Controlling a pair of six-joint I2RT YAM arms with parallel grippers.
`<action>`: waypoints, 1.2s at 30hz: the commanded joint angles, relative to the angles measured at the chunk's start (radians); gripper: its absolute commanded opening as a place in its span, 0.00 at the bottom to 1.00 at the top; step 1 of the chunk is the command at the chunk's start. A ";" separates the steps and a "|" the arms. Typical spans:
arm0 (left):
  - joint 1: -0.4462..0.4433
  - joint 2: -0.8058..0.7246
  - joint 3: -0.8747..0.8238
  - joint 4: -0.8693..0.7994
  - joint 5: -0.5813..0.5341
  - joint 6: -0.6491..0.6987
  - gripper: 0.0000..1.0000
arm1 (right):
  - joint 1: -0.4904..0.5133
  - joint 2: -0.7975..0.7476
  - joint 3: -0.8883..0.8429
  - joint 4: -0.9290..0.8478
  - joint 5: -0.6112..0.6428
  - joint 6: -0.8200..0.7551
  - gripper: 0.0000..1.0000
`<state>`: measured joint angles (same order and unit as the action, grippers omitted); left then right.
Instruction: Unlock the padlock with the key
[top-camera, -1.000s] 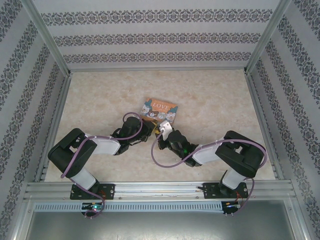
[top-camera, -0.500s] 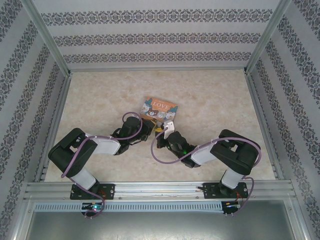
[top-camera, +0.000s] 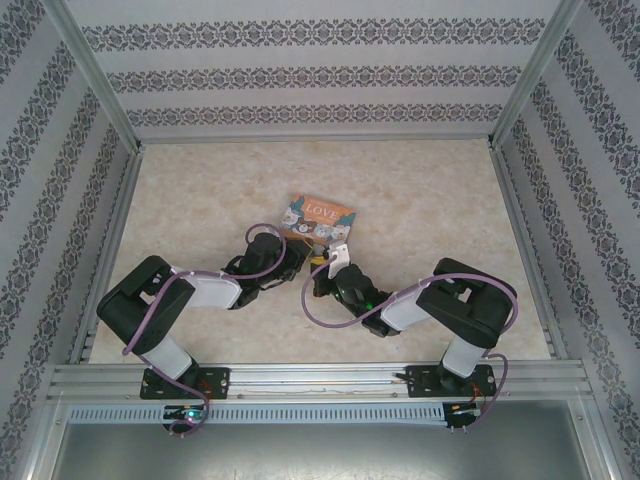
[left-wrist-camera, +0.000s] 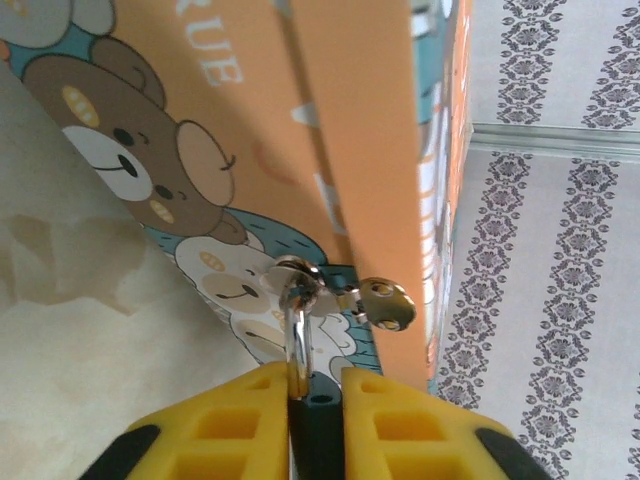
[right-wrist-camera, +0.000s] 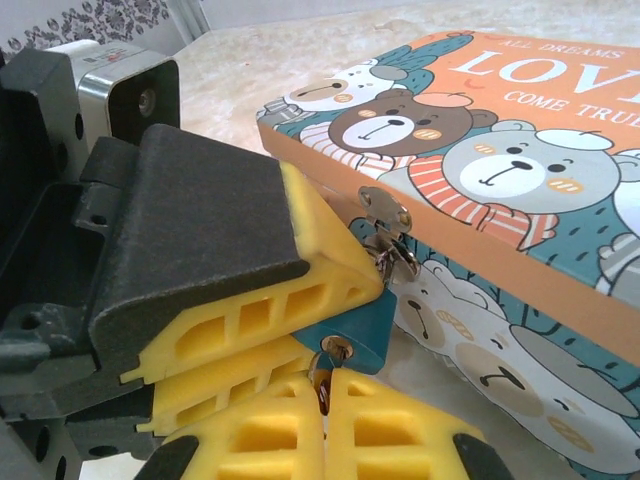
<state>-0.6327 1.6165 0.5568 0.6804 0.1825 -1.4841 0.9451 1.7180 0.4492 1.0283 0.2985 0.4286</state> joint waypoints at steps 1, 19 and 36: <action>-0.004 -0.029 -0.005 -0.056 0.087 0.041 0.22 | -0.022 0.022 -0.013 0.038 0.117 0.077 0.00; 0.039 -0.292 0.008 -0.433 -0.054 0.286 0.43 | -0.075 -0.051 -0.153 0.091 0.064 0.291 0.00; 0.042 -0.672 -0.005 -0.755 -0.359 0.529 0.49 | -0.147 -0.113 -0.257 0.125 -0.039 0.711 0.00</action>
<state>-0.6052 0.9726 0.5705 -0.0032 -0.1143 -1.0061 0.8093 1.6176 0.2123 1.1362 0.2672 1.0245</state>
